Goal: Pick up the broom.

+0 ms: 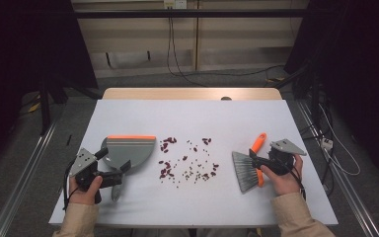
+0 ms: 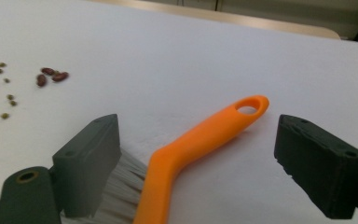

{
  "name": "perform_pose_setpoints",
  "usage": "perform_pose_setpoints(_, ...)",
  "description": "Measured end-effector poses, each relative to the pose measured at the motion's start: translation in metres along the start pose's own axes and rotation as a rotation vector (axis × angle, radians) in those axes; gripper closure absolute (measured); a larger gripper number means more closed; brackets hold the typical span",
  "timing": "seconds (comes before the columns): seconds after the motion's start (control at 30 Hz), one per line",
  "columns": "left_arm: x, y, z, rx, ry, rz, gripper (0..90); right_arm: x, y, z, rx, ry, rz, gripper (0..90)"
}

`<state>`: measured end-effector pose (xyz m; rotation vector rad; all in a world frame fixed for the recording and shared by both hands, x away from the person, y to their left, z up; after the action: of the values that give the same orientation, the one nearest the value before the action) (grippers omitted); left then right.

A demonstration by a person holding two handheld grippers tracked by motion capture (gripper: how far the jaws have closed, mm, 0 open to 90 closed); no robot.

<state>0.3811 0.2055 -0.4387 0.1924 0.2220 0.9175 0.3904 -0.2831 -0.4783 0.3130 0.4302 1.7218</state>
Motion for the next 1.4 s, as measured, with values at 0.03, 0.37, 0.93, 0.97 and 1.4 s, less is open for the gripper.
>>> perform_pose_setpoints(0.03,0.0,0.0,0.0,0.001,0.0,-0.001,2.5,0.0,-0.003,-0.001,0.007,-0.001,-0.004,16.5)
perform_pose_setpoints(0.37,0.0,-0.001,-0.003,0.02,-0.005,-0.01,2.4,0.002,-0.027,-0.003,0.103,-0.031,-0.031,28.4)
perform_pose_setpoints(0.93,-0.001,-0.003,-0.005,0.028,-0.003,-0.019,2.5,0.004,-0.031,-0.01,0.223,-0.053,-0.008,43.3)
perform_pose_setpoints(0.97,-0.001,-0.003,-0.005,0.029,-0.007,-0.021,2.5,0.005,-0.031,-0.01,0.227,-0.055,-0.008,44.6)
perform_pose_setpoints(1.4,-0.002,-0.006,-0.007,0.039,-0.014,-0.026,2.8,0.017,-0.033,-0.007,0.298,-0.028,0.056,68.0)
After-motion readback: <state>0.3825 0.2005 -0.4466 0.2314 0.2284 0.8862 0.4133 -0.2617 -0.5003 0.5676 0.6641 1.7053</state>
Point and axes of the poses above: each handheld gripper's, and its own axes: y roughly backward along the jaws, z roughly out of its top, x roughly to its left, the point moved 6 cm from there along -y, roughly forward along the jaws, and after that the axes turned 3 degrees about -x, right-handed, at the moved point
